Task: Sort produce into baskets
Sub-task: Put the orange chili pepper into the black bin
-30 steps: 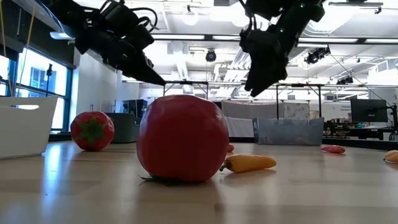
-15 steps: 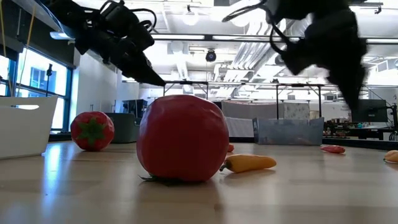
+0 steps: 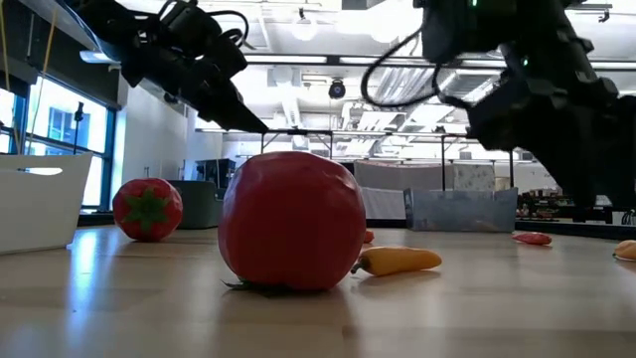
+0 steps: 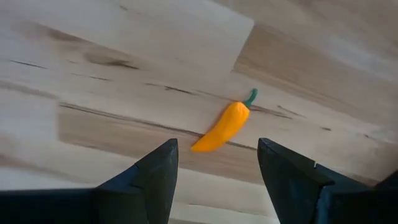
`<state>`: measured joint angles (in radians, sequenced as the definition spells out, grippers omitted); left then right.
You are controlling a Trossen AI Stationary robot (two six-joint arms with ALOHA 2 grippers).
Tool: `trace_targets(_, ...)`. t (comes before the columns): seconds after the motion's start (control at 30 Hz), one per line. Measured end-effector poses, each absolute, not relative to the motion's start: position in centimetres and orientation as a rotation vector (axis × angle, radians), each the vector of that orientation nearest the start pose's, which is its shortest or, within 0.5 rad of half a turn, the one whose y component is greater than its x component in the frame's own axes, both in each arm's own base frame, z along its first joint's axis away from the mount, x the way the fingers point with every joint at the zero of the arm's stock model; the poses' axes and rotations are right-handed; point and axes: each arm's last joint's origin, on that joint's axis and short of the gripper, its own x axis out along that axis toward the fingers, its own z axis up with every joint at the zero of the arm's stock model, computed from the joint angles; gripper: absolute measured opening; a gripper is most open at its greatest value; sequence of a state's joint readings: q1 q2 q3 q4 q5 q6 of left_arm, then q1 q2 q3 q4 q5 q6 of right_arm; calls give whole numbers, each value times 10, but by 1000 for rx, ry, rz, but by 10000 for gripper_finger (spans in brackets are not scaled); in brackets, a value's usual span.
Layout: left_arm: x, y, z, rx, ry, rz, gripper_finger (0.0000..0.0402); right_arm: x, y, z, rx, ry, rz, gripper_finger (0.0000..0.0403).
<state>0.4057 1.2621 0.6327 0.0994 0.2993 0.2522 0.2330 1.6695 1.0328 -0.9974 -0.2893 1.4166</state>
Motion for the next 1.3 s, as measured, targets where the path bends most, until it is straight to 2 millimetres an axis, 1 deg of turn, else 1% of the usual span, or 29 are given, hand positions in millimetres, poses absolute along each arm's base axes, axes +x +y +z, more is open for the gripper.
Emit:
trace_targets(0.13, 238, 93, 211, 56, 506, 42, 0, 266, 75, 160, 1051, 1670, -860, 197)
trace_targets(0.4, 238, 93, 211, 64, 503, 41, 0, 268, 77, 143, 1006, 1709, -904, 137)
trace_targets(0.57, 238, 93, 211, 62, 503, 41, 0, 269, 76, 140, 959, 1717, -882, 122)
trace_targets(0.67, 238, 93, 211, 59, 503, 42, 0, 270, 75, 140, 943, 1724, -851, 116)
trace_targets(0.73, 238, 93, 211, 59, 503, 42, 0, 270, 75, 139, 919, 1734, -816, 105)
trace_targets(0.83, 238, 93, 211, 59, 503, 42, 0, 270, 74, 139, 893, 1743, -780, 72)
trace_targets(0.97, 238, 93, 211, 51, 503, 44, 0, 270, 73, 139, 833, 1741, -738, 12)
trace_targets(1.0, 238, 93, 211, 51, 504, 44, 0, 270, 73, 140, 816, 1738, -724, 8)
trace_targets(1.07, 238, 93, 211, 50, 504, 44, 0, 271, 70, 142, 800, 1731, -697, 14)
trace_targets(1.13, 238, 93, 211, 50, 504, 44, 0, 271, 65, 149, 790, 1702, -672, 16)
trace_targets(1.23, 238, 93, 211, 51, 504, 44, 0, 270, 52, 166, 757, 1601, -664, 5)
trace_targets(1.3, 238, 93, 211, 58, 504, 42, 0, 268, 38, 180, 727, 1520, -670, 4)
